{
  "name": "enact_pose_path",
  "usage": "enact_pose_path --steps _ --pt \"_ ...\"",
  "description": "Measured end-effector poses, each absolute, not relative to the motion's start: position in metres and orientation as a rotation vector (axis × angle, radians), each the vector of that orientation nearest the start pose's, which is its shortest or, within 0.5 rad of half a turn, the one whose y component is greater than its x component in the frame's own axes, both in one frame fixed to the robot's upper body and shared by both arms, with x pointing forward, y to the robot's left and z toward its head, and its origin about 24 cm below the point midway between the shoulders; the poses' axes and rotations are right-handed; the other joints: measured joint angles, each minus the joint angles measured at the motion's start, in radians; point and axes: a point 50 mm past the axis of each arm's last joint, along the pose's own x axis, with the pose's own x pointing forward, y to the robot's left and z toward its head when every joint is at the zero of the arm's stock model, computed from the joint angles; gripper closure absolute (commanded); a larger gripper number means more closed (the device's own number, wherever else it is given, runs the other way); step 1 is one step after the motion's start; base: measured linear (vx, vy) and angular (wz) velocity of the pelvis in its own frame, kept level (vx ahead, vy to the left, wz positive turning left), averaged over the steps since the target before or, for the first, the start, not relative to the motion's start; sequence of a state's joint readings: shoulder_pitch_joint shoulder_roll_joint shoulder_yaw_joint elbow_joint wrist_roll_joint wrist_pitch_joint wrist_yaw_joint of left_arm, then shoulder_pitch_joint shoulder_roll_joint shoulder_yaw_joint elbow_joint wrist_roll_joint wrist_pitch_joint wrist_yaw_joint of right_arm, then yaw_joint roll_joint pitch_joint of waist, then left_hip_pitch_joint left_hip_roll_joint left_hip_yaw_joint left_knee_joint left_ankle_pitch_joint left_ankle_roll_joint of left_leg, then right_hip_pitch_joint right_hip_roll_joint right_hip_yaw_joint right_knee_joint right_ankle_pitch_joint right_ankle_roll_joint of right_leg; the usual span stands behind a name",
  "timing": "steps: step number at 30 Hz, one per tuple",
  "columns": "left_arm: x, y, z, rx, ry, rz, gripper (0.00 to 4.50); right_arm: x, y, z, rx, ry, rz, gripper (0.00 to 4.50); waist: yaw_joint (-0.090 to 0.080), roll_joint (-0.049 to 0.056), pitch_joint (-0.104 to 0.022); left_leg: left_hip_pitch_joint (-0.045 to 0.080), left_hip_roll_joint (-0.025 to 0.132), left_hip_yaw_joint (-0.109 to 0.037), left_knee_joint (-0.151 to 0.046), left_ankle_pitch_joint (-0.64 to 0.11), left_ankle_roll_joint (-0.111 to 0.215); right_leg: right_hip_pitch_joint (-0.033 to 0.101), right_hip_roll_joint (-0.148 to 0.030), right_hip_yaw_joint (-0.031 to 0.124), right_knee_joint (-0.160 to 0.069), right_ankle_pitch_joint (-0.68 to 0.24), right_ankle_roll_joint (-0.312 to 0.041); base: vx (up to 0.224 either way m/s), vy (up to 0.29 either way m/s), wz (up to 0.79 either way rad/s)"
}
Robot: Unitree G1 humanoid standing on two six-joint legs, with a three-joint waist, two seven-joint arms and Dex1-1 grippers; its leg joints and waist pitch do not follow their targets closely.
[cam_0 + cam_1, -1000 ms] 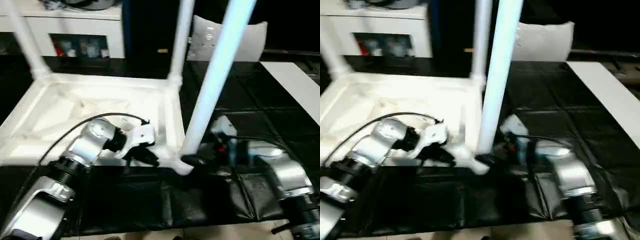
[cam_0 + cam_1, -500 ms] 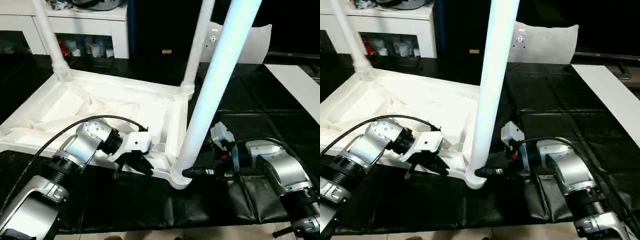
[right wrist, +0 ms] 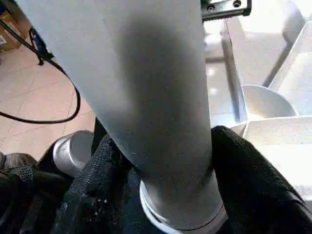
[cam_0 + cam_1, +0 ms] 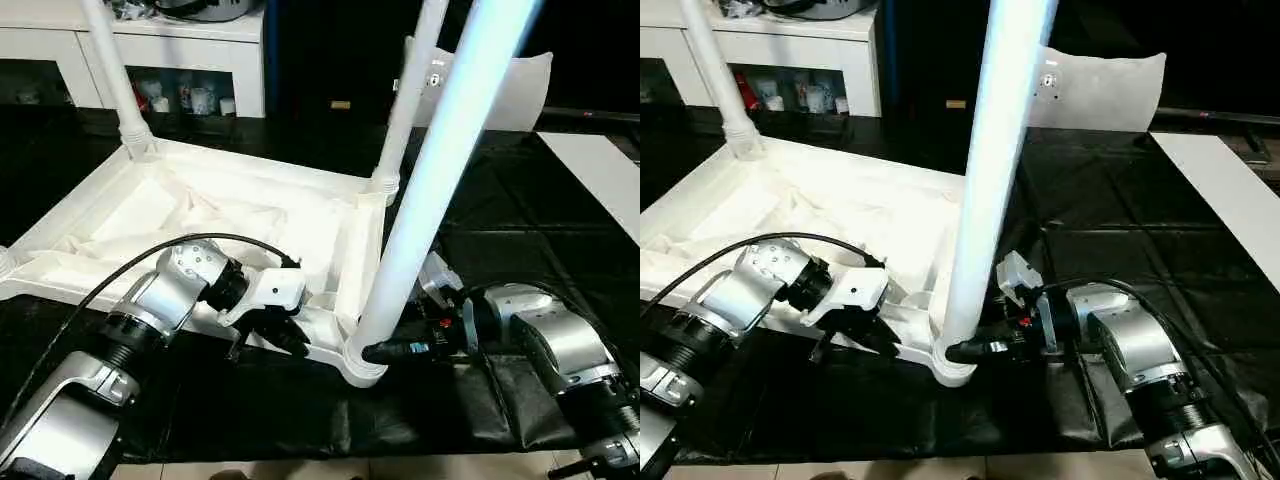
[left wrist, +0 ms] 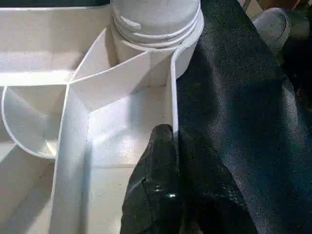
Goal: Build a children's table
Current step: Rotate leg to tighten
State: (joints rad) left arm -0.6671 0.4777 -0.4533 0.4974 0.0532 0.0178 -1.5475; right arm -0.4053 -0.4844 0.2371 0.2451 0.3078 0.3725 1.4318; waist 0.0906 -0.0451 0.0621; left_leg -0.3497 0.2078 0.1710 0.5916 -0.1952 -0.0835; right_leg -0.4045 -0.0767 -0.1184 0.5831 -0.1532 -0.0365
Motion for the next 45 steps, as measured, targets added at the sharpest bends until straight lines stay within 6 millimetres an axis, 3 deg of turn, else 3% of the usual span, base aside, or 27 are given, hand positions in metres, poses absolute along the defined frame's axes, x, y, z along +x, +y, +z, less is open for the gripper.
enact_pose_path --steps 8,10,13,18,21,24,32,39,45 --pt "0.306 0.129 0.074 0.558 0.594 -1.672 4.5 0.268 -0.147 0.066 0.048 0.436 1.446 2.38 -0.003 0.0 0.0 0.0 0.0 0.0 0.0 0.001 -0.002 0.001 0.0 0.0 0.001 -0.001 0.001 0.0 0.0 0.0" --pt "0.311 0.13 0.073 0.517 0.614 -1.563 4.5 0.273 -0.142 0.063 0.05 0.416 1.325 2.39 -0.011 0.0 0.0 0.001 0.0 0.0 0.0 0.003 -0.003 0.003 0.0 0.0 0.001 -0.001 0.001 0.0 0.0 0.0" --pt "0.321 0.125 0.07 0.474 0.61 -1.375 4.5 0.287 -0.134 0.06 0.08 0.376 1.059 2.44 -0.042 -0.001 -0.001 0.002 -0.001 0.0 0.001 0.004 -0.005 0.003 0.0 0.0 -0.001 -0.001 0.001 0.0 0.0 0.0" --pt "0.332 0.094 0.064 0.383 0.578 -1.16 4.5 0.309 -0.124 0.058 0.091 0.338 0.638 2.5 -0.087 -0.001 -0.002 0.0 -0.001 -0.001 0.003 0.004 -0.004 0.003 0.0 -0.002 -0.008 -0.001 0.001 0.0 0.0 0.0" --pt "0.335 0.081 0.063 0.342 0.56 -1.074 4.5 0.319 -0.118 0.059 0.104 0.321 0.485 2.5 -0.088 -0.001 -0.002 0.0 -0.001 -0.003 0.003 0.003 -0.004 0.001 0.0 -0.003 -0.007 -0.001 0.001 0.0 0.0 0.0" --pt "0.336 0.077 0.063 0.327 0.552 -1.04 4.5 0.322 -0.113 0.059 0.114 0.306 0.429 1.84 -0.087 -0.001 -0.002 0.0 -0.001 -0.003 0.001 0.003 -0.003 0.001 0.0 -0.003 -0.006 0.0 0.001 0.0 0.0 0.0" --pt "0.336 0.078 0.066 0.358 0.534 -1.055 4.5 0.321 -0.108 0.061 0.124 0.28 0.435 1.17 -0.088 -0.001 -0.001 -0.001 -0.001 -0.002 -0.004 0.002 -0.002 0.0 0.0 -0.003 -0.006 0.0 0.001 0.0 0.0 0.0" --pt "0.331 0.096 0.068 0.411 0.507 -1.171 4.5 0.307 -0.128 0.062 0.073 0.259 0.637 0.49 -0.081 0.001 0.0 -0.002 -0.001 -0.002 -0.01 0.002 -0.002 -0.001 0.001 -0.002 -0.006 0.0 0.001 0.0 0.0 0.0" --pt "0.325 0.112 0.07 0.462 0.51 -1.315 4.5 0.298 -0.15 0.071 -0.014 0.252 0.886 0.07 -0.049 0.004 0.002 0.0 -0.001 -0.002 -0.007 0.002 -0.002 -0.002 0.001 -0.002 -0.006 0.0 0.001 0.0 0.0 0.0"
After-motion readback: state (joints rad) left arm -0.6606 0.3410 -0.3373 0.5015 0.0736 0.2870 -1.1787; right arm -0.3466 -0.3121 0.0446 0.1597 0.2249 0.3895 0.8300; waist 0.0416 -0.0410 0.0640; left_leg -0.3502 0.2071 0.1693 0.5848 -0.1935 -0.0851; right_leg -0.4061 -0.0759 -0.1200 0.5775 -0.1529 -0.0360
